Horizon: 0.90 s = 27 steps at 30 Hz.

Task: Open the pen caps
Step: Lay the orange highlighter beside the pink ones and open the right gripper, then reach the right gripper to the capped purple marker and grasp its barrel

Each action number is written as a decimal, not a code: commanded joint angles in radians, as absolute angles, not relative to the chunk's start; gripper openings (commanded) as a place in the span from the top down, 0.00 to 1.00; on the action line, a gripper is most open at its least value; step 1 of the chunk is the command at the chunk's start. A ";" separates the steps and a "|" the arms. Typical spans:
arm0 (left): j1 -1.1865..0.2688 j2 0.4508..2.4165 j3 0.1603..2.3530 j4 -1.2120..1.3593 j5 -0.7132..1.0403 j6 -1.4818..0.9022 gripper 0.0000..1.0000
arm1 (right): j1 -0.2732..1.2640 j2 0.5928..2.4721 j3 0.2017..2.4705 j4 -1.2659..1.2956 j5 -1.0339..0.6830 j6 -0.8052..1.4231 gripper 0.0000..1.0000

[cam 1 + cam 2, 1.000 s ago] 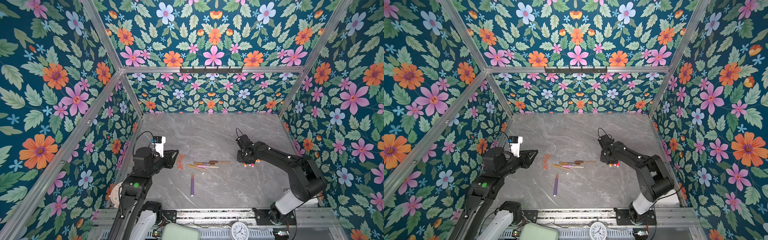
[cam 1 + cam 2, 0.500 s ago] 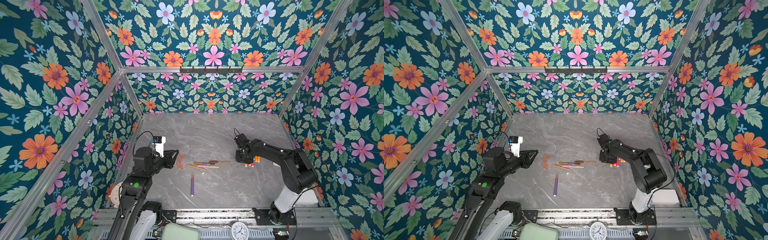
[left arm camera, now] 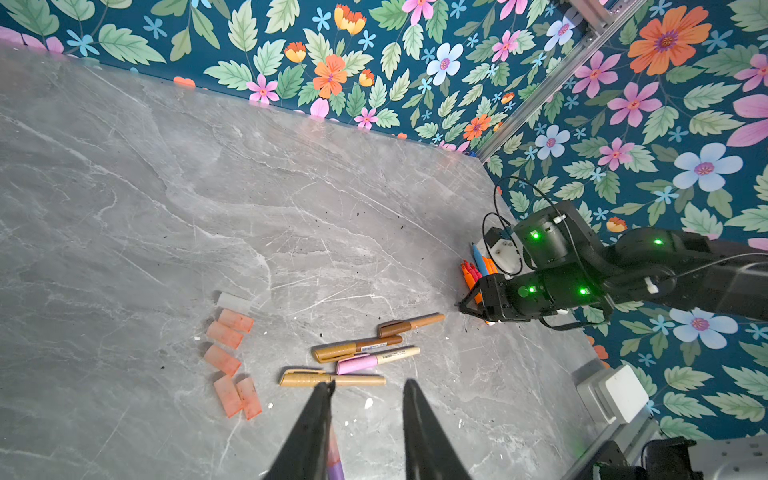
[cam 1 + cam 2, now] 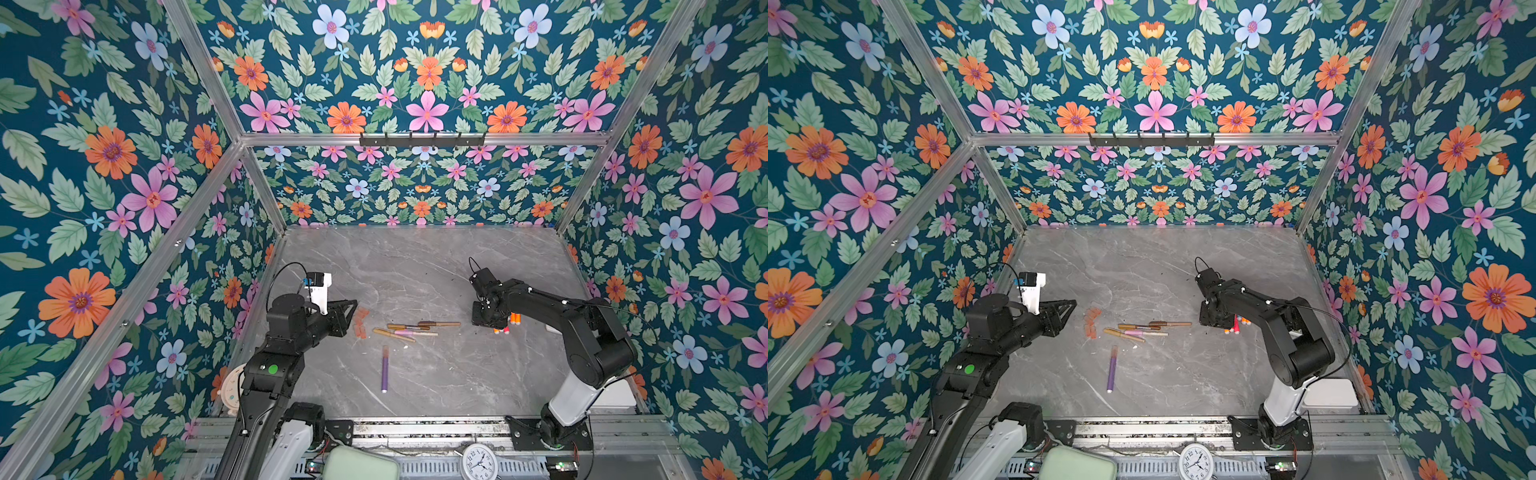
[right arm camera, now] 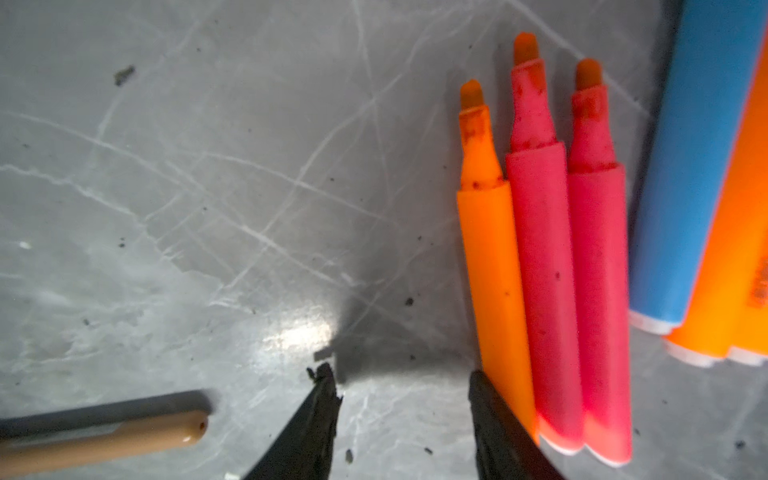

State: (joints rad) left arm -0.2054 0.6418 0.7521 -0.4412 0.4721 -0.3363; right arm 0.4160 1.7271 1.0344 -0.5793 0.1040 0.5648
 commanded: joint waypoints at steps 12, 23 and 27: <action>-0.206 0.618 0.756 -0.420 0.453 -0.333 0.69 | 0.634 1.361 0.868 -0.552 0.100 0.669 0.58; -0.206 0.526 0.758 -0.435 0.355 -0.340 0.68 | 1.234 1.719 1.199 -0.611 0.147 0.955 0.59; -0.206 0.487 0.758 -0.431 0.341 -0.342 0.68 | 1.328 1.947 1.467 -0.733 0.171 0.974 0.57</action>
